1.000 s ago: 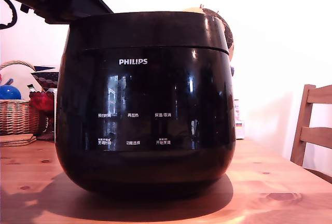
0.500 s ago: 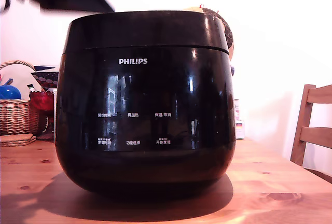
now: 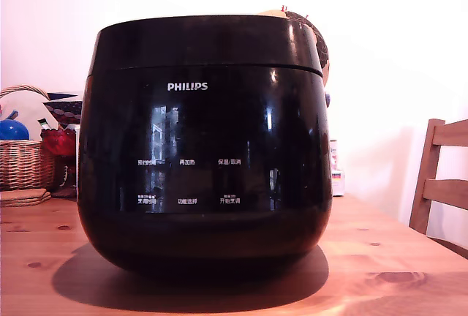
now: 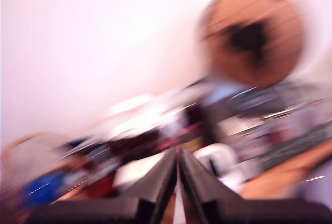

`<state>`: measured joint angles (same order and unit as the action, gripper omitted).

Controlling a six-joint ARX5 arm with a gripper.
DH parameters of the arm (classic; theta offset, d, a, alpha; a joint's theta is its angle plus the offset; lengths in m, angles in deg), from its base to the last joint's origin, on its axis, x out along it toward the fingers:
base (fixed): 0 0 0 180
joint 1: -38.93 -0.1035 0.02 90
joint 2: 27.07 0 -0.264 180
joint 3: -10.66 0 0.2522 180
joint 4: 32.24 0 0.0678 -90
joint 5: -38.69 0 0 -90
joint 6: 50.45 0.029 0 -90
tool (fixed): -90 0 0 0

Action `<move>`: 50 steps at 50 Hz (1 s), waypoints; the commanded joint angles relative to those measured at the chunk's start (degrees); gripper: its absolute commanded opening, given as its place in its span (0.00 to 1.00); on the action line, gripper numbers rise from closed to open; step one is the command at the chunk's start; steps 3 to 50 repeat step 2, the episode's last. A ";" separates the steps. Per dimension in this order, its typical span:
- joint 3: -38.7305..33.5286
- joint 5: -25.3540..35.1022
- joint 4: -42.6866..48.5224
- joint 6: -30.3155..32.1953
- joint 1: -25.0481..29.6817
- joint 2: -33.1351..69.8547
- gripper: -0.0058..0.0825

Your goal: Close the rice cooker by pressing the lid down with medium force

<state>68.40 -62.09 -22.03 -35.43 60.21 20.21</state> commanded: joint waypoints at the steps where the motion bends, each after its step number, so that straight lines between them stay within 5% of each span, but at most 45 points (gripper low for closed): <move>1: -0.31 -0.94 -0.04 0.22 -1.88 -2.01 0.04; 50: -0.31 -1.03 0.20 0.22 -2.40 -2.34 0.04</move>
